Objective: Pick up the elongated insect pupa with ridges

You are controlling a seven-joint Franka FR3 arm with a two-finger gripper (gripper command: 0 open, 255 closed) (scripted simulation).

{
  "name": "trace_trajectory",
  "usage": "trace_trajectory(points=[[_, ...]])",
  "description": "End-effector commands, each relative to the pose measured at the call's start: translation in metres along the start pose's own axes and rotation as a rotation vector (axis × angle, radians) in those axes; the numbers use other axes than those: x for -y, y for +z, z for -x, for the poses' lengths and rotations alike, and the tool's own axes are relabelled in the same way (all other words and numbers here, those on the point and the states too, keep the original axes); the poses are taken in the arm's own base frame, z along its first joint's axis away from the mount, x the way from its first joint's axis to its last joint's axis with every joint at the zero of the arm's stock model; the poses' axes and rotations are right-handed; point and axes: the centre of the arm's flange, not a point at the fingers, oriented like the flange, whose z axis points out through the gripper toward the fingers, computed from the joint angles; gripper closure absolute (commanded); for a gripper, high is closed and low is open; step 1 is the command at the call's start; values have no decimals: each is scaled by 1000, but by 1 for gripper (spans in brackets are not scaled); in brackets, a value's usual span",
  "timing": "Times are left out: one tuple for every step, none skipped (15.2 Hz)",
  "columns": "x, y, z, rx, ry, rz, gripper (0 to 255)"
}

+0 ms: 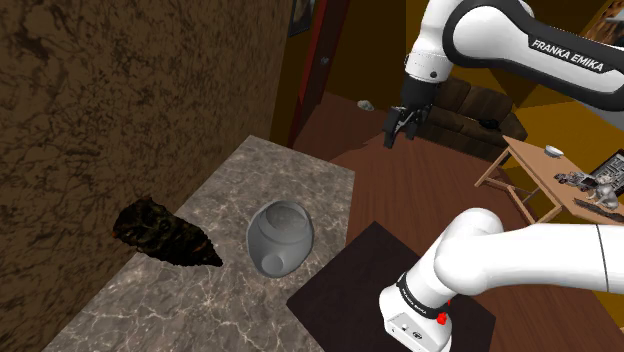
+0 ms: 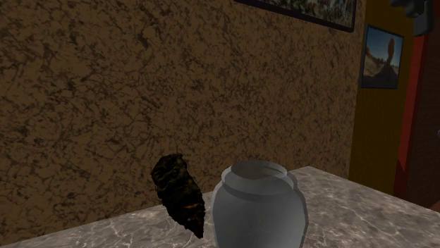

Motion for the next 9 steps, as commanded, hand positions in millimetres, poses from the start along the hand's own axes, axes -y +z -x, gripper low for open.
trace_trajectory(points=[[0, 0, 0, 0, 0, 0, 0], [10, 4, -8, -3, -14, 3, 0], [21, 8, -15, -6, -27, 7, 0], [31, 11, -22, -9, -41, 10, 0], [42, 15, -30, -12, -55, 13, 0], [52, 19, -37, -15, -69, 16, 0], [63, 23, -43, -18, -82, 20, 0], [74, 27, -50, -21, -96, 23, 0], [85, 31, -57, -24, -110, 26, 0]])
